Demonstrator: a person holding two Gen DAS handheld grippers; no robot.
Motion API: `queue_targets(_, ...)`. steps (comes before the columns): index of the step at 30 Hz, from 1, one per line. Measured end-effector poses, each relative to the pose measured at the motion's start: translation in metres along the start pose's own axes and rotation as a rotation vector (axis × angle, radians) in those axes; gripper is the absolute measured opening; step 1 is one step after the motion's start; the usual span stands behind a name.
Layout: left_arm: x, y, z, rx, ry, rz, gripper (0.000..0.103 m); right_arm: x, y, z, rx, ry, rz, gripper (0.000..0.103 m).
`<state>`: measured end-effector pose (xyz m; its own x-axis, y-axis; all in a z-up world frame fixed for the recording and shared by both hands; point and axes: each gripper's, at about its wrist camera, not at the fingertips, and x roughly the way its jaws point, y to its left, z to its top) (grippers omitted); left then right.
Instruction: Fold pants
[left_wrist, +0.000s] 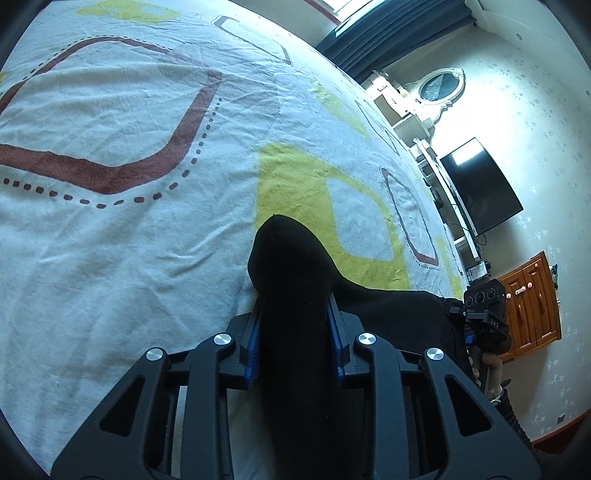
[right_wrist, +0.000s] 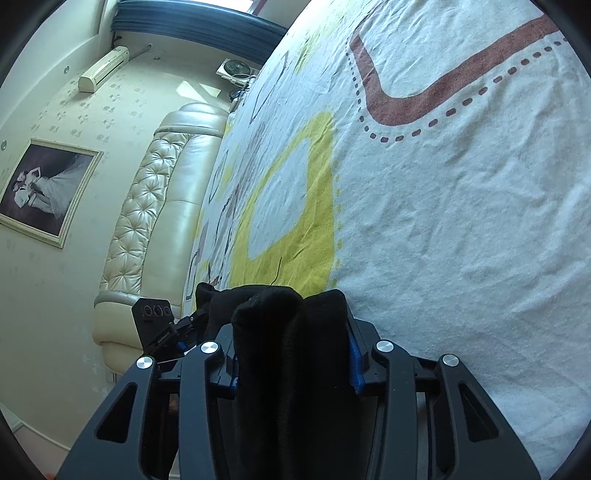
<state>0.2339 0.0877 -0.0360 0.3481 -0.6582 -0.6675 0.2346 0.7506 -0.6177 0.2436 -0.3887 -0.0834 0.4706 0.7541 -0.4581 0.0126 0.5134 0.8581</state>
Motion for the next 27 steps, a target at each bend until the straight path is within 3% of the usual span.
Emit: queue_targets(27, 0.005, 0.015, 0.04, -0.051, -0.057, 0.052, 0.028, 0.03, 0.011, 0.044, -0.013, -0.02, -0.01, 0.041)
